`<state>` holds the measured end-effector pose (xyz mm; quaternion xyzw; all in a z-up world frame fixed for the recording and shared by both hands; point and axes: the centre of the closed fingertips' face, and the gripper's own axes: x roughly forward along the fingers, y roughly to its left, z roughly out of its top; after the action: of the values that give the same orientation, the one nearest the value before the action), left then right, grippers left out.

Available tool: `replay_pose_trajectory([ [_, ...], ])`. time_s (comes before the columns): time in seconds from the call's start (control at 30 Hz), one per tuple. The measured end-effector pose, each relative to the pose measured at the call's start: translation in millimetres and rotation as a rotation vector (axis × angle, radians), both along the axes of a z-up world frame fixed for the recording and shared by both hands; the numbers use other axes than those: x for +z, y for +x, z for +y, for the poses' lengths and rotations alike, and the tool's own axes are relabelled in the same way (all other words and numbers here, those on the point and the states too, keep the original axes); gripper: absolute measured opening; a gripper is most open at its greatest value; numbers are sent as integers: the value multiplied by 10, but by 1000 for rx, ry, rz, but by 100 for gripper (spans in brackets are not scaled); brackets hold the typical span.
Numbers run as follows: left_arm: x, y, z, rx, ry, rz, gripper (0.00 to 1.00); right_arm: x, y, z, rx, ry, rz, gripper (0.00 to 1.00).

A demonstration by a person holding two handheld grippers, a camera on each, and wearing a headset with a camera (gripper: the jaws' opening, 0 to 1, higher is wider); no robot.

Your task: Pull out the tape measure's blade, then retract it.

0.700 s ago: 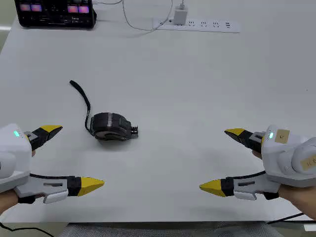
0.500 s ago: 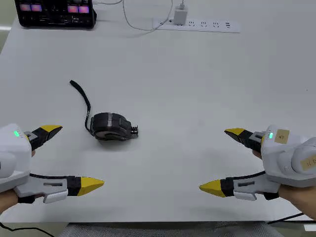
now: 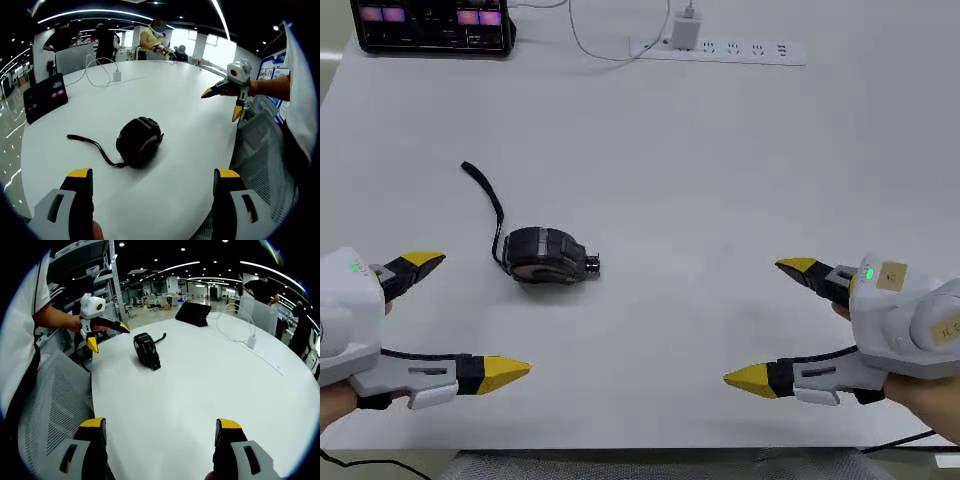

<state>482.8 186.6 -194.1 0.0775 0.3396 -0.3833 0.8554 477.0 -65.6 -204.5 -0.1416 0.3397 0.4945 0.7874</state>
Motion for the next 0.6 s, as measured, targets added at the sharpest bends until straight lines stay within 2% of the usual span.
replay_pose_trajectory([
  [0.27,3,9,11,10,-9,5,97,5,17,23,-1,5,-1,87],
  [0.6,-6,20,1,-9,1,5,96,5,54,36,5,5,-3,87],
])
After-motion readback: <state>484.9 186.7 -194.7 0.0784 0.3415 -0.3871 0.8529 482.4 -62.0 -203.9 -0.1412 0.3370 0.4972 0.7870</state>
